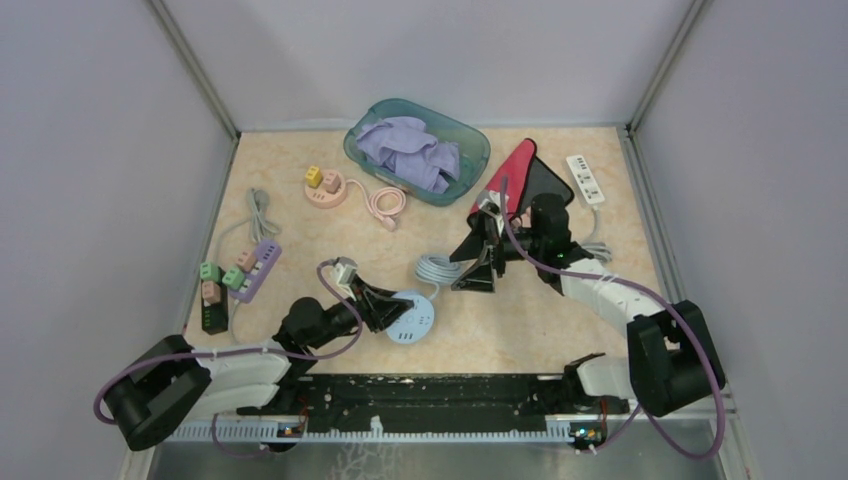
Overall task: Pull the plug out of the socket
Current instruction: Pick up the socket from the center of the board.
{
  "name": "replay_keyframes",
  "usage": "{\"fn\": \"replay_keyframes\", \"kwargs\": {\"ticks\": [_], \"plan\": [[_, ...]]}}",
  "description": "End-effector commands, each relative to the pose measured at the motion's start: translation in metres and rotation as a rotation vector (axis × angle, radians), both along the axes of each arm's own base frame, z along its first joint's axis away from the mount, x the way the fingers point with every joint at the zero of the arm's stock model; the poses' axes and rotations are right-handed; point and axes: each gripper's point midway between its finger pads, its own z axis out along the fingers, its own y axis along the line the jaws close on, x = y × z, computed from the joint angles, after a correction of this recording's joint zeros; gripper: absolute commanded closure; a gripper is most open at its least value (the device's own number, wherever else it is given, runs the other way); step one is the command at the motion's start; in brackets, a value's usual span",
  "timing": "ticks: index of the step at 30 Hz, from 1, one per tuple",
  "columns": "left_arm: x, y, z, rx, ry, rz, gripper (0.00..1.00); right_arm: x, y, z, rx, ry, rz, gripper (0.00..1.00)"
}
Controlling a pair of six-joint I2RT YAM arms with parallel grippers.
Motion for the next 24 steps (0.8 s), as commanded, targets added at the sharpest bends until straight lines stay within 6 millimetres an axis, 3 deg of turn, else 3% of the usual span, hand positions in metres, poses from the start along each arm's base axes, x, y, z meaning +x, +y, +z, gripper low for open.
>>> {"fn": "replay_keyframes", "kwargs": {"ticks": [1, 15, 24], "plan": [[-0.007, -0.001, 0.06, -0.185, -0.144, -0.031, 1.0, 0.003, 0.007, 0.016, 0.028, -0.052, 0.02, 0.01], [-0.011, -0.009, 0.048, -0.092, -0.207, -0.089, 1.0, 0.006, 0.011, -0.004, -0.051, -0.056, 0.033, 0.01], [-0.02, -0.017, 0.052, -0.074, -0.273, -0.168, 1.0, -0.008, 0.02, -0.019, -0.109, -0.103, 0.1, 0.01]]}}
